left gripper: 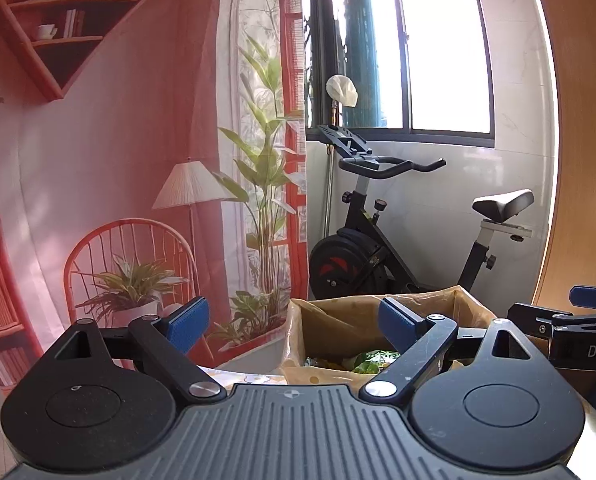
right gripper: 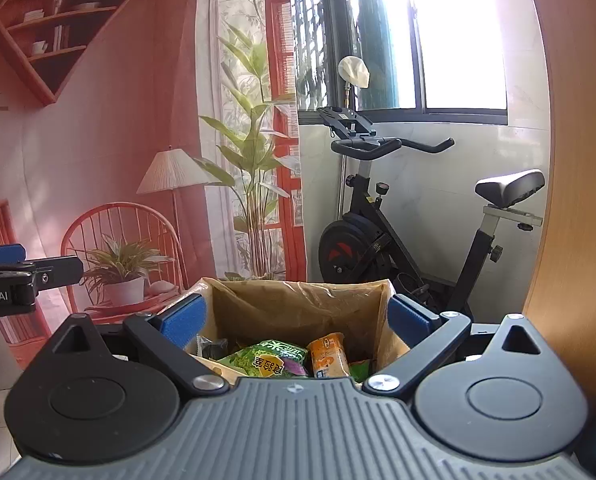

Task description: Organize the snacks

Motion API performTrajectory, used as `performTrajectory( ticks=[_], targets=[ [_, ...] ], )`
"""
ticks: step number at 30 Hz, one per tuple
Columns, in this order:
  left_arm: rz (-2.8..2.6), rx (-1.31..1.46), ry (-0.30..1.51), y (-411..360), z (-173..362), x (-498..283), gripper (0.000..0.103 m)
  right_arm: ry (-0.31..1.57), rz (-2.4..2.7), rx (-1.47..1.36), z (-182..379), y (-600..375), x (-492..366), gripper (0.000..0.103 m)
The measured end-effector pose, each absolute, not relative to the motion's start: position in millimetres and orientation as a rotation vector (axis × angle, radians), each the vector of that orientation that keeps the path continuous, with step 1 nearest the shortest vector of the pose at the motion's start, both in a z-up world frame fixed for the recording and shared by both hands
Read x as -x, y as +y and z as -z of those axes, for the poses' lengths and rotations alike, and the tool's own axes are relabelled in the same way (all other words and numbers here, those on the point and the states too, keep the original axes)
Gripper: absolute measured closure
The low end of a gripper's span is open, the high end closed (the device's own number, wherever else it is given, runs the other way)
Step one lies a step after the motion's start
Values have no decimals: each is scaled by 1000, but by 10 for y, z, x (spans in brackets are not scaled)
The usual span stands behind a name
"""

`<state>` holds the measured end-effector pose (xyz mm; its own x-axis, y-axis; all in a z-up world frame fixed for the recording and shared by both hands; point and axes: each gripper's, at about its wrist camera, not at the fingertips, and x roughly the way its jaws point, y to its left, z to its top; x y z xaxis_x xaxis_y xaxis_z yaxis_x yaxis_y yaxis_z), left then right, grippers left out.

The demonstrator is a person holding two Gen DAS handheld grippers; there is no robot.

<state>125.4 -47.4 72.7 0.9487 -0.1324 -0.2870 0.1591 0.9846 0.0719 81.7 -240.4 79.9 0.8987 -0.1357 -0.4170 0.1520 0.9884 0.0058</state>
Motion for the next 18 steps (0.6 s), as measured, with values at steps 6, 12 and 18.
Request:
performTrajectory(
  ticks=[6,12,18],
  targets=[
    [124,-98,299,-406,-694,-1104,10,440,137,-22,-820,-2296,-664,4],
    [103,-65,308,-328,-692,-1047,10,447,126,-10,-824,-2234,-619,4],
    [83,-51,292,-266,-740,-977,10,445,115,-12,-828,-2216,-596,4]
  ],
)
